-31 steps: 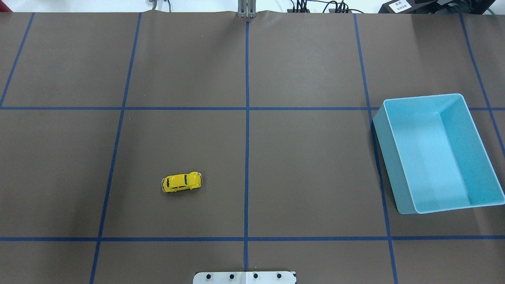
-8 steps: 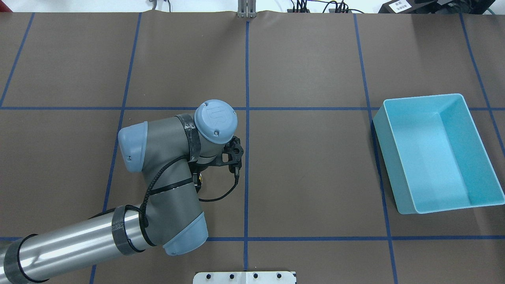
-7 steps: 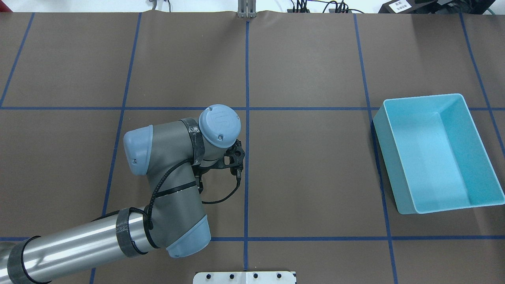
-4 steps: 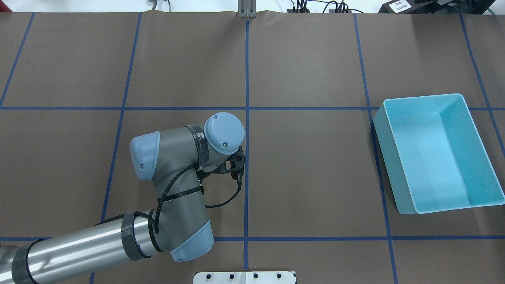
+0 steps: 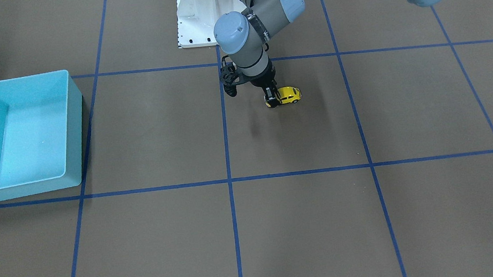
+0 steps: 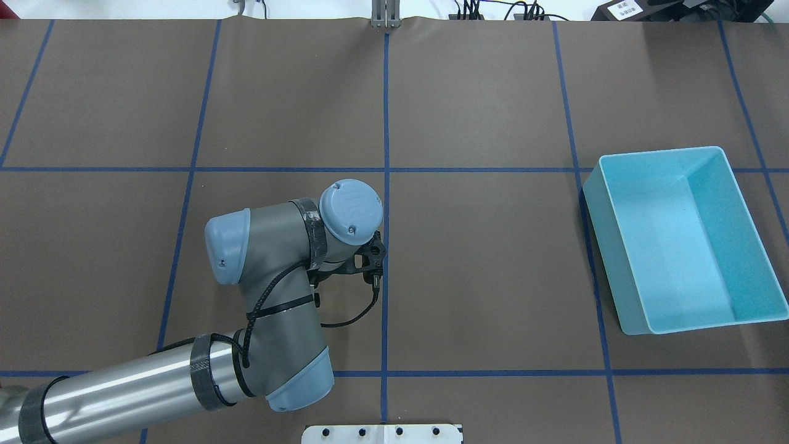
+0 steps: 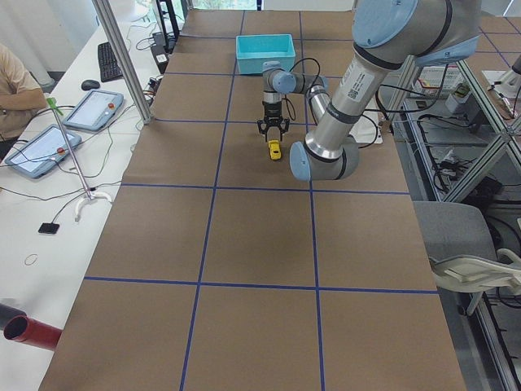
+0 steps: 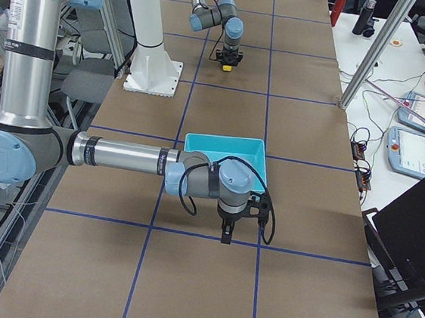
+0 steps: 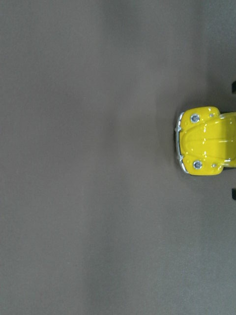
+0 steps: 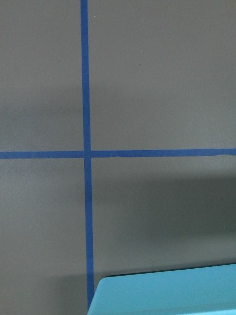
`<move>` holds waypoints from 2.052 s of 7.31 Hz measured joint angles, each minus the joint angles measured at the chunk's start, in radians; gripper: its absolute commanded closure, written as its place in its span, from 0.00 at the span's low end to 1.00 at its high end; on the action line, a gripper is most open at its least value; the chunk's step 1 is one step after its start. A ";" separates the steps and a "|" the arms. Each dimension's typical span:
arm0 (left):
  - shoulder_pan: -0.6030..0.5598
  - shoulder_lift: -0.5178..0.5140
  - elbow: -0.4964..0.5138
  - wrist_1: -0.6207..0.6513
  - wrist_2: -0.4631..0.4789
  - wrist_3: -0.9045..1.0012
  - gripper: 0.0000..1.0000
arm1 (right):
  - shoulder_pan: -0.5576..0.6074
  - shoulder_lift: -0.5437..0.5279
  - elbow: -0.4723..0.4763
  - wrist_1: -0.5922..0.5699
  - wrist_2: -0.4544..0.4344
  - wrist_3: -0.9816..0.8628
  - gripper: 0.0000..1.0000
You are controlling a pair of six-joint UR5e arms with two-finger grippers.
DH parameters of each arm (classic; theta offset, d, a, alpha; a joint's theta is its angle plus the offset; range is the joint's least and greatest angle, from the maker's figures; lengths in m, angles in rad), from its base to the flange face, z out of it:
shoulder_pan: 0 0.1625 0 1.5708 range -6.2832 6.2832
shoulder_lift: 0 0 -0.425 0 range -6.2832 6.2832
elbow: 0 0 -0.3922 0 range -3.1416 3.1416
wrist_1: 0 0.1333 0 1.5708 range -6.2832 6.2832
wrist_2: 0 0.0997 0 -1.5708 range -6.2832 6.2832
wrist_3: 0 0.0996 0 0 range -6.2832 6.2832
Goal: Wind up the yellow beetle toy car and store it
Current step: 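Press the held car down onto the table with the left gripper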
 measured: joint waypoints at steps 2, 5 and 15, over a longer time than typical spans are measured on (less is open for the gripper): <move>0.007 0.004 0.001 -0.021 -0.003 0.000 0.11 | 0.000 0.001 0.000 -0.001 0.000 0.000 0.00; 0.010 0.008 0.015 -0.043 -0.006 0.002 0.12 | 0.000 0.002 -0.001 -0.002 -0.001 0.000 0.00; -0.005 0.044 -0.039 -0.078 -0.047 -0.127 1.00 | 0.000 0.005 0.001 -0.001 -0.001 0.000 0.00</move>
